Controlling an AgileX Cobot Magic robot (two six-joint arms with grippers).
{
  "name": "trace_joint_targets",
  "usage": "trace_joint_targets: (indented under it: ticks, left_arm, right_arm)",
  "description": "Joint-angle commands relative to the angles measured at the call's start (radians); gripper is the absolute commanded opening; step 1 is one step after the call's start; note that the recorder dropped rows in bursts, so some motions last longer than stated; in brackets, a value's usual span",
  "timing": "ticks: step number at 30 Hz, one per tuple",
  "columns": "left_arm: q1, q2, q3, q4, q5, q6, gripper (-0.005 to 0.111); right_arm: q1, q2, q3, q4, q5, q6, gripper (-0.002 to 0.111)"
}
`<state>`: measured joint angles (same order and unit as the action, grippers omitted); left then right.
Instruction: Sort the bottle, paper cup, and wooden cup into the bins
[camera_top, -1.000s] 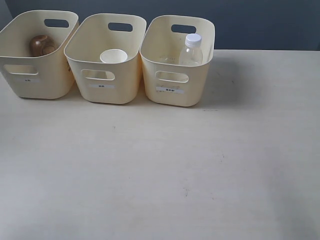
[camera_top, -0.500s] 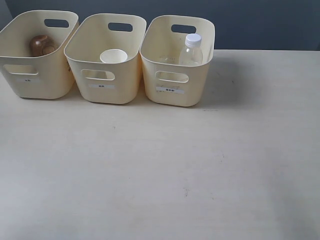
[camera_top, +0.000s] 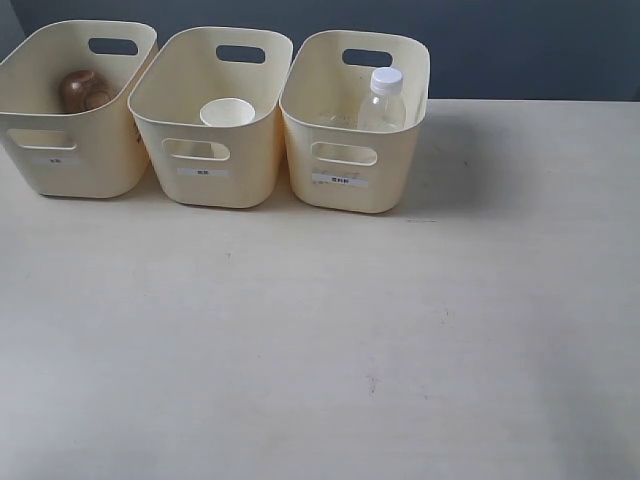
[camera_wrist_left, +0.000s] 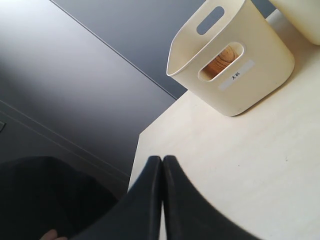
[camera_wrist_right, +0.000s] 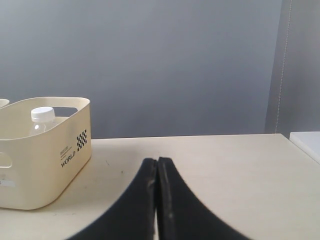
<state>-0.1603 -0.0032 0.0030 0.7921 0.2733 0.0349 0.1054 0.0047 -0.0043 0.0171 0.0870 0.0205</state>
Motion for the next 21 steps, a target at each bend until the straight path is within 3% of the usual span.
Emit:
trace_joint_targets:
  ticks: [1,21]
  left_arm:
    - [-0.001,0.003,-0.003,0.002,-0.013,-0.008,0.000]
    - [-0.001,0.003,-0.003,0.002,-0.013,-0.008,0.000]
  right_arm:
    - [0.005,-0.005,0.004,0.000,-0.008,0.001,-0.001]
    - [0.005,-0.005,0.004,0.012,-0.008,0.001,-0.001]
